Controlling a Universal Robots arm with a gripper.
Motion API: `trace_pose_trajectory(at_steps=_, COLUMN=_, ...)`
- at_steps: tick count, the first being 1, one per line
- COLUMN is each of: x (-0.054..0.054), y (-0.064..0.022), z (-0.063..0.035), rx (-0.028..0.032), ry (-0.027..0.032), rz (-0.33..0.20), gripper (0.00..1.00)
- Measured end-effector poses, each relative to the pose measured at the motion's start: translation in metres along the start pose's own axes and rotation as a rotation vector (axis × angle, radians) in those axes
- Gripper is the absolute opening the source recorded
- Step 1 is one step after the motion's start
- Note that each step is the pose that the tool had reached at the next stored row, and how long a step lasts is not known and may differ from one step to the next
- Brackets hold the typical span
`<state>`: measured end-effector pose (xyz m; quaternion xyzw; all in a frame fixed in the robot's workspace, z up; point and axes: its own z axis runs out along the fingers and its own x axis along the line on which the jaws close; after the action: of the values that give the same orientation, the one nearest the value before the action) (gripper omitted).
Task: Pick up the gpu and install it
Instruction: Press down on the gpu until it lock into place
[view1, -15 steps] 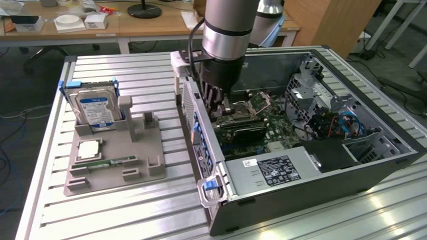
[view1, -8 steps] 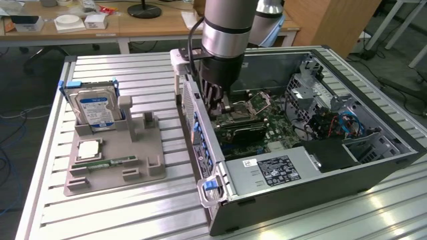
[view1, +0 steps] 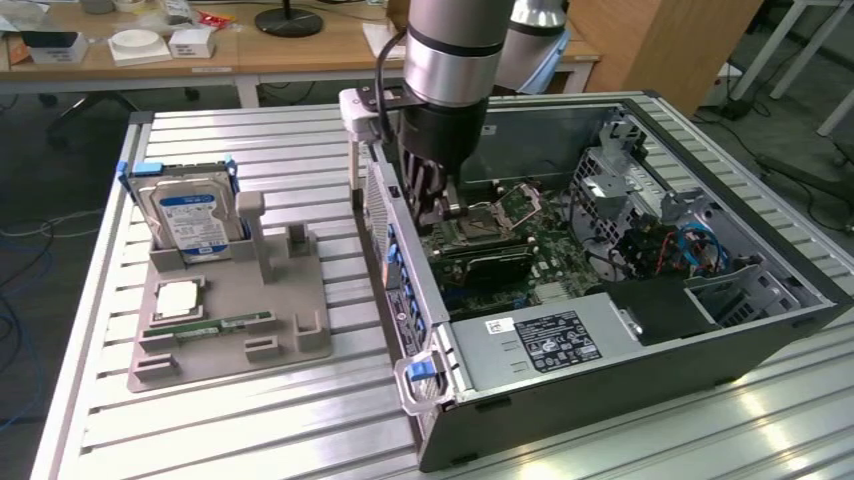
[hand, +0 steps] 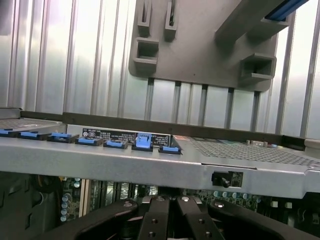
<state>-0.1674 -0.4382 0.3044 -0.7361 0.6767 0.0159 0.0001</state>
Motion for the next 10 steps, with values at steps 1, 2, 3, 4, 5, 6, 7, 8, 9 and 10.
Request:
trace_pose_trajectory(at_steps=1, x=0.0, y=0.0, z=-0.0011, rx=-0.0004, ry=0.0, rz=0.0, gripper=0.1)
trace_pose_trajectory(at_steps=2, x=-0.0001, y=0.0001, z=-0.002, rx=-0.0006, ry=0.0001, rz=0.0, gripper=0.1)
trace_pose_trajectory(at_steps=3, x=-0.0001, y=0.0001, z=-0.0026, rx=-0.0008, ry=0.0002, rz=0.0, gripper=0.1)
trace_pose_trajectory(at_steps=4, x=0.0, y=0.0, z=-0.0025, rx=-0.0006, ry=0.0001, rz=0.0, gripper=0.1)
trace_pose_trajectory(at_steps=5, x=0.0007, y=0.0, z=-0.0027, rx=-0.0008, ry=0.0004, rz=0.0, gripper=0.1)
trace_pose_trajectory(at_steps=6, x=0.002, y=0.0002, z=-0.0028, rx=-0.0009, ry=0.0006, rz=0.0, gripper=0.1)
trace_pose_trajectory(at_steps=7, x=0.0034, y=0.0003, z=-0.0028, rx=-0.0009, ry=0.0005, rz=0.0, gripper=0.1)
trace_pose_trajectory(at_steps=8, x=0.0045, y=0.0004, z=-0.0028, rx=-0.0008, ry=0.0004, rz=0.0, gripper=0.1)
trace_pose_trajectory(at_steps=9, x=0.0054, y=0.0005, z=-0.0028, rx=-0.0008, ry=0.0005, rz=0.0, gripper=0.1)
trace_pose_trajectory(at_steps=10, x=0.0059, y=0.0005, z=-0.0028, rx=-0.0008, ry=0.0004, rz=0.0, gripper=0.1)
